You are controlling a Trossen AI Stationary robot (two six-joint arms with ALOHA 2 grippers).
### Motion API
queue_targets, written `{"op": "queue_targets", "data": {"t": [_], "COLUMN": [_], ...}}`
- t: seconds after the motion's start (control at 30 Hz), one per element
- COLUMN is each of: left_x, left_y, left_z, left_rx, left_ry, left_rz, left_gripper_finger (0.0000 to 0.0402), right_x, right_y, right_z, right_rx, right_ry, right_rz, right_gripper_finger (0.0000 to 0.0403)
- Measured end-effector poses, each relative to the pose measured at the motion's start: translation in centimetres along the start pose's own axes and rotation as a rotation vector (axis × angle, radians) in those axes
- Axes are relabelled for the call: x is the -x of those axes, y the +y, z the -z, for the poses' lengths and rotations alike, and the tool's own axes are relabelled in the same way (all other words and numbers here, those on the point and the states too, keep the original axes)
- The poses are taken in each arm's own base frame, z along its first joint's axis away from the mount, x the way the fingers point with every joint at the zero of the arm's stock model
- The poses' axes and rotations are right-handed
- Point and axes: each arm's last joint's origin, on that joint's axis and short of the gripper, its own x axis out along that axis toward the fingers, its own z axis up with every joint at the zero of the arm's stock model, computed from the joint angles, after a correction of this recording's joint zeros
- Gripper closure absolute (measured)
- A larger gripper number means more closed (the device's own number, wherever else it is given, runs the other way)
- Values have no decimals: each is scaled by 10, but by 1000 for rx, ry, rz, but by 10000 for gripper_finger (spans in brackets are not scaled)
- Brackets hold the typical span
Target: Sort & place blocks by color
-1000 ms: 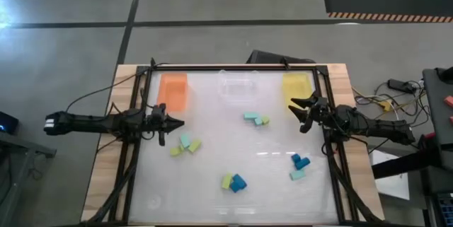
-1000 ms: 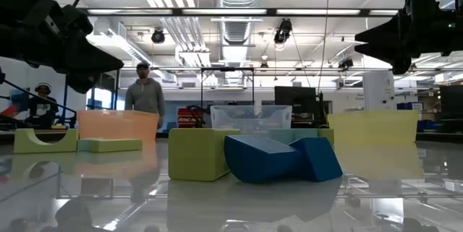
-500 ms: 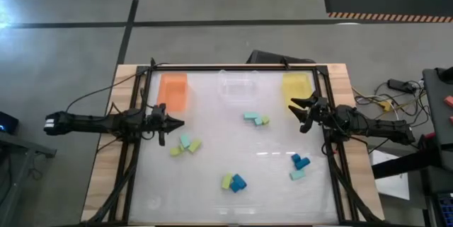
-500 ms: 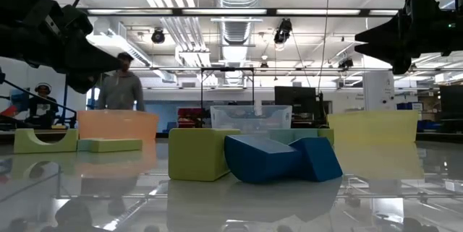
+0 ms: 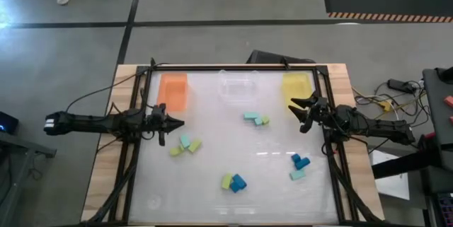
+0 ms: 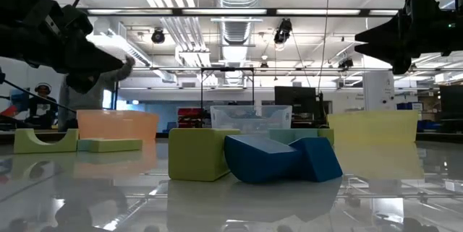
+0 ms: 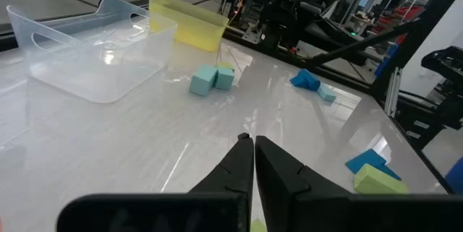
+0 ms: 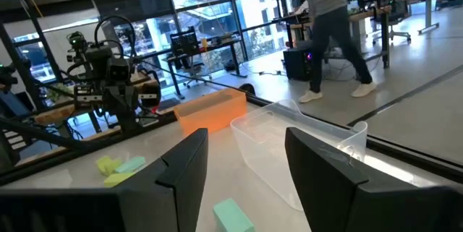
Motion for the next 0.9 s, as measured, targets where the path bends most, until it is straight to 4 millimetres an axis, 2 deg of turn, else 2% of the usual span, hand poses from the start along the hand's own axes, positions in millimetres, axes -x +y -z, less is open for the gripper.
{"op": "queue_targets", "data": {"t": [0.1,0.3,0.67,0.73,0.9], "left_x": [0,0,0,0,3], "left_y": [0,0,1,0,-7], "left_z": [0,0,-2,-5,-26], "left_rx": [0,0,5,58,321], "left_ry": [0,0,-34,-66,-279], "left_rz": [1,0,-49,-40,63], "left_gripper_finger": [402,402,402,402,402], "right_x": [0,1,3,3,4], "right_y": [0,3,4,4,4], "right_z": [-1,-17,-24,-25,-28], "right_rx": [-18,-241,-261,-262,-270], "right_ry": [-6,-166,-208,-211,-234], "right_rz": [-1,-49,-63,-64,-71], "right_gripper_finger": [227,227,227,227,227]}}
